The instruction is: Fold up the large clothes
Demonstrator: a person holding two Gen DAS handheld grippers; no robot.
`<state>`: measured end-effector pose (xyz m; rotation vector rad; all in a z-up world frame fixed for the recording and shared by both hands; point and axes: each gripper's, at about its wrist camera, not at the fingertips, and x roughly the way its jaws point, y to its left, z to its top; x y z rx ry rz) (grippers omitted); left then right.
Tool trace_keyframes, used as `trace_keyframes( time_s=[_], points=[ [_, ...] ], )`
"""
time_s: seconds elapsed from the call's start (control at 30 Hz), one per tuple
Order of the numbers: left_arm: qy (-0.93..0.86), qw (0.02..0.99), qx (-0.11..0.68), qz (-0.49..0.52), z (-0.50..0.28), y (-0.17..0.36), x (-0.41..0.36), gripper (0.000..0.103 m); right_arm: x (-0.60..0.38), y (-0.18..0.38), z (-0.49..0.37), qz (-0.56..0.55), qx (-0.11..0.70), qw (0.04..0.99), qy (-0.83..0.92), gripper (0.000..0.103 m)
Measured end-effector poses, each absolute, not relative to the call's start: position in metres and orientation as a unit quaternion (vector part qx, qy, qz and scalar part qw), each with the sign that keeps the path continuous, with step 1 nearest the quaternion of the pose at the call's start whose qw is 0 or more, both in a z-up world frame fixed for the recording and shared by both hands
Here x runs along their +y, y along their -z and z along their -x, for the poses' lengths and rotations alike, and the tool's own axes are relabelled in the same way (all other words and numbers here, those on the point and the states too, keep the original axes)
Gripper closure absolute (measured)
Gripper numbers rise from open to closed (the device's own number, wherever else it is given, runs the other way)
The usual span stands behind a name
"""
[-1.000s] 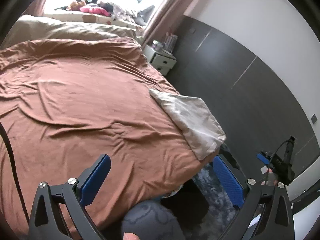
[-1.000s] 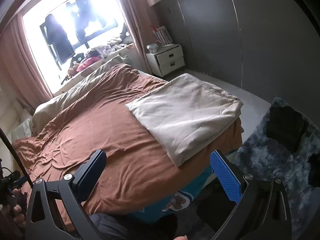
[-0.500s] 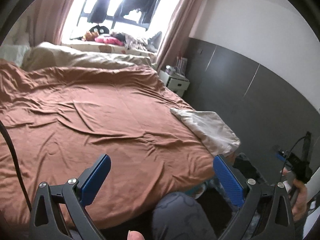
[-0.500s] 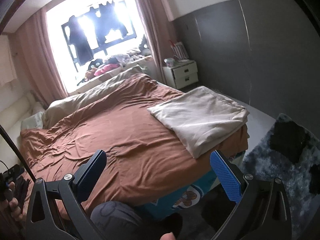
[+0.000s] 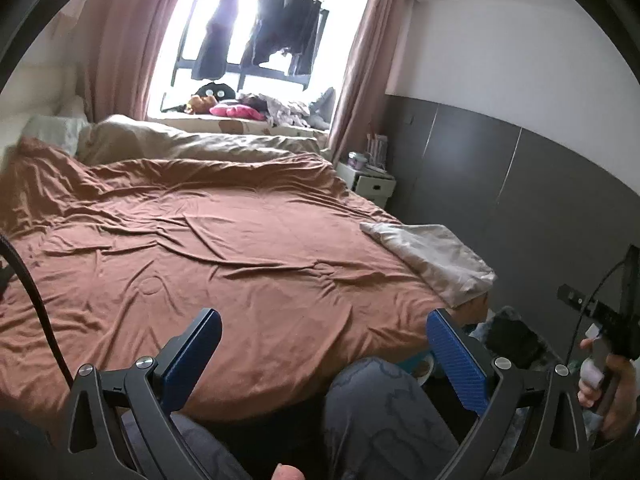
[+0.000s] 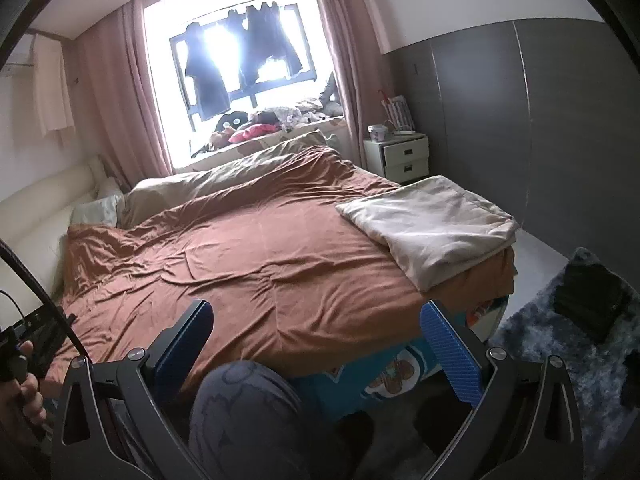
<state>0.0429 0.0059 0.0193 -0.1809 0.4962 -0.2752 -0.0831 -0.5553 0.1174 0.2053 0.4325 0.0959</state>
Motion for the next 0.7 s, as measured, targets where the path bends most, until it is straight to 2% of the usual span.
trace_keyframes(
  time_s=[0.23,0.43,0.7],
  points=[
    [0.125,0.961,0.228,0.093,-0.008,-0.001,0.012,0.000,-0.539,-0.098,0.102,-0.095,0.209,0.972,-0.053,0.000],
    [0.110,0.972,0.199,0.056,0.011,-0.004,0.009,0.000,-0.518,-0.085,0.108,-0.073,0.226,0.969,-0.071,0.000],
    [0.091,0.975,0.197,0.055,0.017,-0.001,0.011,0.000,-0.509,-0.081,0.101,-0.084,0.227,0.966,-0.089,0.000]
  ],
)
